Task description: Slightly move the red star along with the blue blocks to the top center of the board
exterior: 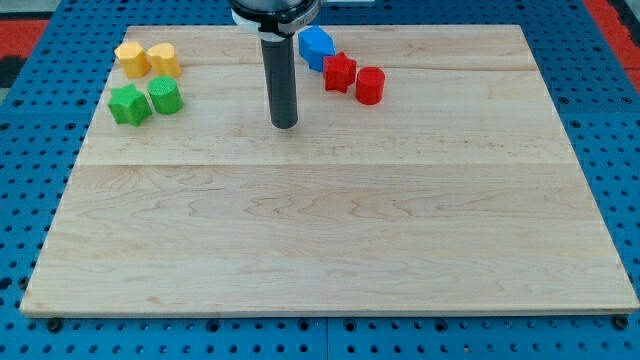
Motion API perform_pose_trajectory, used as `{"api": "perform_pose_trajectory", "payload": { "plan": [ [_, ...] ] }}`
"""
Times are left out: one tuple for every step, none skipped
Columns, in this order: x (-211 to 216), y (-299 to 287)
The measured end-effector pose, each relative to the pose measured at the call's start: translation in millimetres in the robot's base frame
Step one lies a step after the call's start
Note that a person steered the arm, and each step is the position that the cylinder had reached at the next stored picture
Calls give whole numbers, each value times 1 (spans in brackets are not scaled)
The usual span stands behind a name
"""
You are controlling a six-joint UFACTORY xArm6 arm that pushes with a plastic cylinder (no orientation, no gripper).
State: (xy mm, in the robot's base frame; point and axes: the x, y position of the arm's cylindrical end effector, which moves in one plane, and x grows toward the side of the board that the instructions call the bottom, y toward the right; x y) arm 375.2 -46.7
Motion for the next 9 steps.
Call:
{"api": "perform_pose_trajectory", "payload": {
  "plan": [
    [-2,0],
    [-40,-3],
    [-45,22],
    [-13,81],
    [-5,177],
    [-31,132],
    [-39,87],
    [-66,72],
    [-85,43]
  ]
}}
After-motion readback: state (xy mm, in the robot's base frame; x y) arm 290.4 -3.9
